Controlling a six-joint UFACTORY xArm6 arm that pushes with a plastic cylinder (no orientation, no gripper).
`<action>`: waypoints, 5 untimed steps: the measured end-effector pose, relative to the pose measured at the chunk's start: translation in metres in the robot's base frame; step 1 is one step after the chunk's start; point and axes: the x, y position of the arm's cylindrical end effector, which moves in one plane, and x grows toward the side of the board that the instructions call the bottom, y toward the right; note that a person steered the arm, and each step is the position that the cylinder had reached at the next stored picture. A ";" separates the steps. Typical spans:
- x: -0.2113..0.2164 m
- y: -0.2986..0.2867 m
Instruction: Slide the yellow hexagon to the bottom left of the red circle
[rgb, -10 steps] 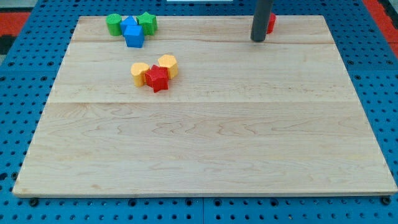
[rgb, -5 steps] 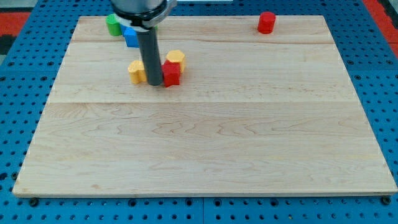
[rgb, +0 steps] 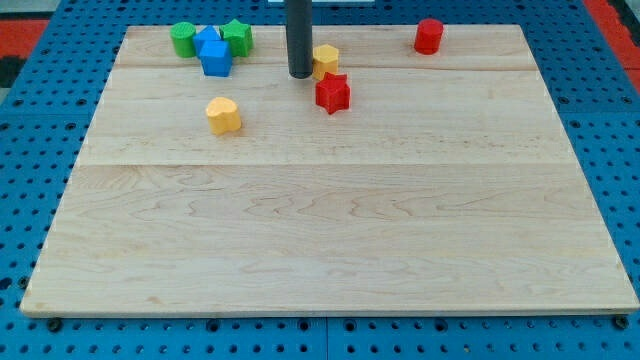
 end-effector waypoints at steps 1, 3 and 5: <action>-0.012 0.045; -0.008 0.090; -0.062 0.046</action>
